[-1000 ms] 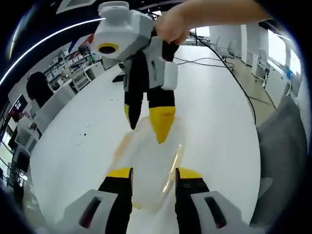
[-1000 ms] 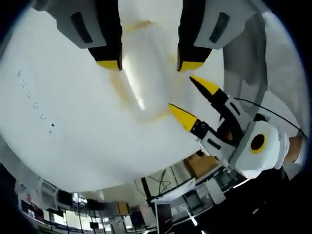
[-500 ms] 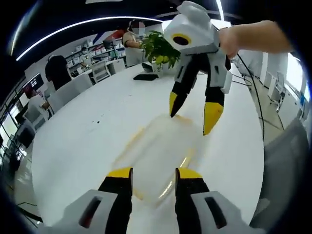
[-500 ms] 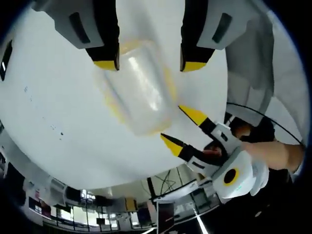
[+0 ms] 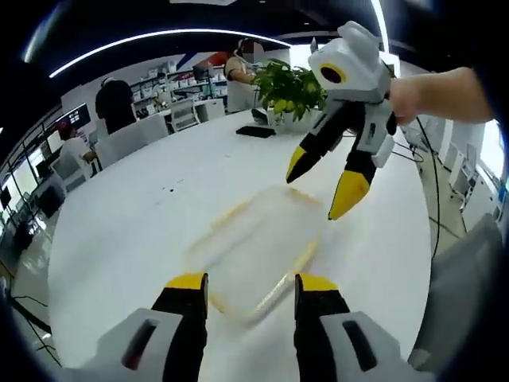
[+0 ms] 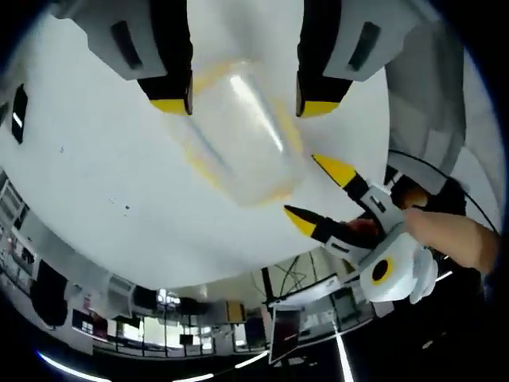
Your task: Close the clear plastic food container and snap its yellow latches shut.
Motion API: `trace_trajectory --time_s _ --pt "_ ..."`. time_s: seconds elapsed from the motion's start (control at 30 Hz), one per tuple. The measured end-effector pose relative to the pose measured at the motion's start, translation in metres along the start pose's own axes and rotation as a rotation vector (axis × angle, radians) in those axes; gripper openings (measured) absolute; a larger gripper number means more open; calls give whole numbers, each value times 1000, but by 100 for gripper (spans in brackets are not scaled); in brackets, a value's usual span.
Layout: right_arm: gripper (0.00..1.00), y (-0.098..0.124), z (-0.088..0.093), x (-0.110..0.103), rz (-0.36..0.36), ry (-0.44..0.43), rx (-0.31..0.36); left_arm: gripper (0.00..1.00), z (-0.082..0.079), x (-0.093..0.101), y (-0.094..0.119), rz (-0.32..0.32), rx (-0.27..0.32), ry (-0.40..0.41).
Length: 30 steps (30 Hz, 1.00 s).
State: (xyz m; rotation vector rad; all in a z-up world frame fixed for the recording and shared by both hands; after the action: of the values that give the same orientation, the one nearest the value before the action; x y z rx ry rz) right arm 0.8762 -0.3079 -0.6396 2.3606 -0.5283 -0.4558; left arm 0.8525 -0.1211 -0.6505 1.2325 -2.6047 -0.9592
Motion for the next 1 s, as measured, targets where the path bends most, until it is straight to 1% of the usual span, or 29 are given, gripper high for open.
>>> trace_trajectory --time_s 0.07,0.1,0.27,0.4,0.53,0.63,0.67,0.73,0.83,0.9,1.0 --pt "50 2 4 -2 18 -21 37 39 2 0 0 -3 10 14" --pt "51 3 6 -2 40 -33 62 40 4 0 1 -4 16 31" --pt "53 6 20 -5 81 -72 120 45 11 1 3 -18 29 68" --pt "54 6 29 -11 90 -86 152 48 14 2 5 -47 53 69" --pt "55 5 39 -14 108 -81 159 48 15 4 6 -70 77 53" --pt "57 2 48 -15 128 -59 134 48 17 6 4 -73 82 36" --pt "58 1 49 -15 130 -52 128 48 20 6 3 -85 61 4" --pt "58 -2 52 -16 124 -28 110 48 23 9 0 -81 62 5" --pt "55 -7 53 -11 151 -7 93 47 27 11 -5 -81 40 -8" --pt "54 -10 54 -7 167 -14 89 46 29 9 -8 -86 34 -7" --pt "55 -16 54 -2 169 -43 95 46 29 8 -13 -85 24 -14"
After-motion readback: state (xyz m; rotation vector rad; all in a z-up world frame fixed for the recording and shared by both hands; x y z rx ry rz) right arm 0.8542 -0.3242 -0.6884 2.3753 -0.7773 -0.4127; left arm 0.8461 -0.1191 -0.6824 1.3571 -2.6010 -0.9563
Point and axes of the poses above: the point that each gripper's makers call its tool centre point, and the gripper's own axes: y roughly backward along the fingers, x roughly to its right, z roughly out of its underside, the point moved 7 cm from there along y, roughly backward along the fingers, and after that the axes turned 7 degrees about -z, right-handed, at the moved point
